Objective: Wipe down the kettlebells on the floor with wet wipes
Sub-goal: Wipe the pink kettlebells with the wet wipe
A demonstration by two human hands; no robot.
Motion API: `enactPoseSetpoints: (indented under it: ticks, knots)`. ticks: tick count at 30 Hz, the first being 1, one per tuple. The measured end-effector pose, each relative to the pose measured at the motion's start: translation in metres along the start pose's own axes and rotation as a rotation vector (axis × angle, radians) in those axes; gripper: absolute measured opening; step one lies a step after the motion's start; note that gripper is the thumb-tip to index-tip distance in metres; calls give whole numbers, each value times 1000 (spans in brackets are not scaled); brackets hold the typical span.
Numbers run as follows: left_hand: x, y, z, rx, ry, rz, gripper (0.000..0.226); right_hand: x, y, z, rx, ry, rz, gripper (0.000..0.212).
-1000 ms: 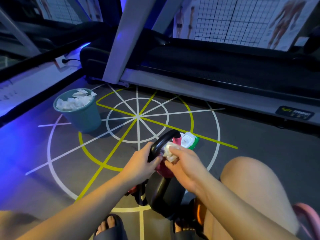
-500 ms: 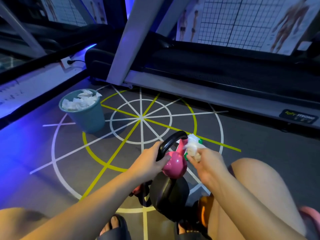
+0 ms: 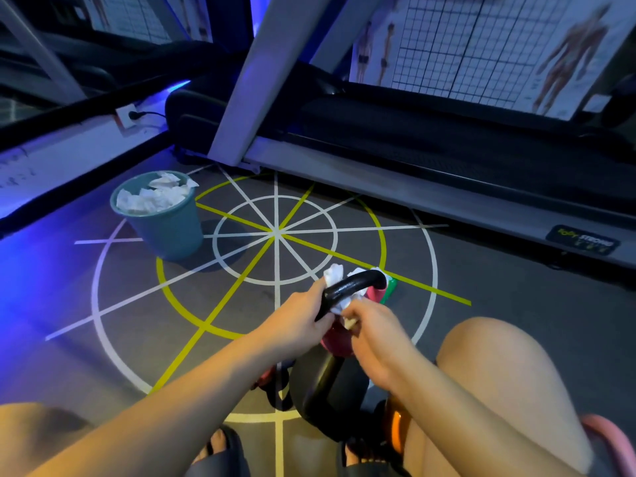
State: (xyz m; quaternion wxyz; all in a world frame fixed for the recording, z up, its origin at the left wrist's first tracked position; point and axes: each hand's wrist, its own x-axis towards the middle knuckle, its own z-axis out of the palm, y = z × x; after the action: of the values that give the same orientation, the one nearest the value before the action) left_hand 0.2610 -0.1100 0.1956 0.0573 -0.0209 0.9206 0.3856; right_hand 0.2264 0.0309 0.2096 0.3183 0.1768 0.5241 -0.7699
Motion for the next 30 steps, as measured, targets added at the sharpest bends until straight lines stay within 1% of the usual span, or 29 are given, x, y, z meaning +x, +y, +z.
enactPoseSetpoints:
  ticks: [1, 2, 4, 5, 6, 8, 9, 10, 13, 14, 15, 17, 18, 19, 20, 21, 24, 25, 26, 27, 29, 30]
  knots:
    - [0, -3, -1, -8, -10, -10, 46, 4, -3, -3, 36, -7, -18, 21]
    - [1, -5, -2, -1, -17, -28, 55, 12, -10, -9, 128, 3, -31, 20]
    - [3, -5, -2, 33, -15, -57, 70, 23, -22, -17, 283, 69, -24, 24]
    - [3, -5, -2, 41, -12, -53, 71, 23, -20, -19, 275, 65, -23, 26]
    - [3, -5, -2, 39, -16, -46, 67, 19, -15, -17, 206, 15, -20, 25]
    - [3, -7, -3, 11, -15, -18, 48, 7, -1, -6, 49, -71, 2, 28]
    - [3, -9, -4, 0, -12, -15, 41, 5, 3, -3, 23, -62, -9, 28]
    - [2, -10, -5, 0, -10, -23, 41, 6, 2, -3, 61, -25, -32, 26]
    - [3, -8, -1, 22, -10, -23, 61, 20, -17, -13, 324, 107, -78, 24]
    - [4, -6, 0, 29, -8, -23, 63, 21, -19, -14, 342, 103, -80, 23]
    - [4, -3, 1, 35, -4, -19, 61, 19, -15, -13, 287, 66, -73, 22]
    - [6, -4, -1, 31, 3, -12, 42, 7, -1, -7, 72, -67, -38, 21]
    - [5, -6, -2, 24, 1, -26, 30, 1, 4, -2, -4, -117, -22, 22]
    - [4, -8, -3, 20, -3, -44, 22, -2, 6, -1, -31, -141, -18, 21]
    - [2, -10, -3, 16, -8, -53, 20, -1, 4, -2, -1, -133, -23, 20]
    - [1, -10, -3, 8, -13, -45, 26, 4, -1, -6, 73, -95, -30, 19]
    - [5, -6, 1, 18, -4, -11, 56, 23, -17, -19, 383, 76, -64, 19]
    - [7, -4, 1, 31, 1, -4, 60, 25, -16, -21, 403, 94, -85, 18]
    - [9, -3, 1, 38, 4, -2, 61, 25, -12, -20, 367, 79, -88, 17]
    - [9, -3, 0, 37, 4, 2, 58, 23, -6, -17, 297, 26, -73, 16]
    - [9, -7, -2, 20, 12, 24, 37, 13, 2, -7, 151, -106, -14, 14]
    - [8, -10, -3, 10, 17, 22, 30, 11, 2, -5, 127, -121, -3, 14]
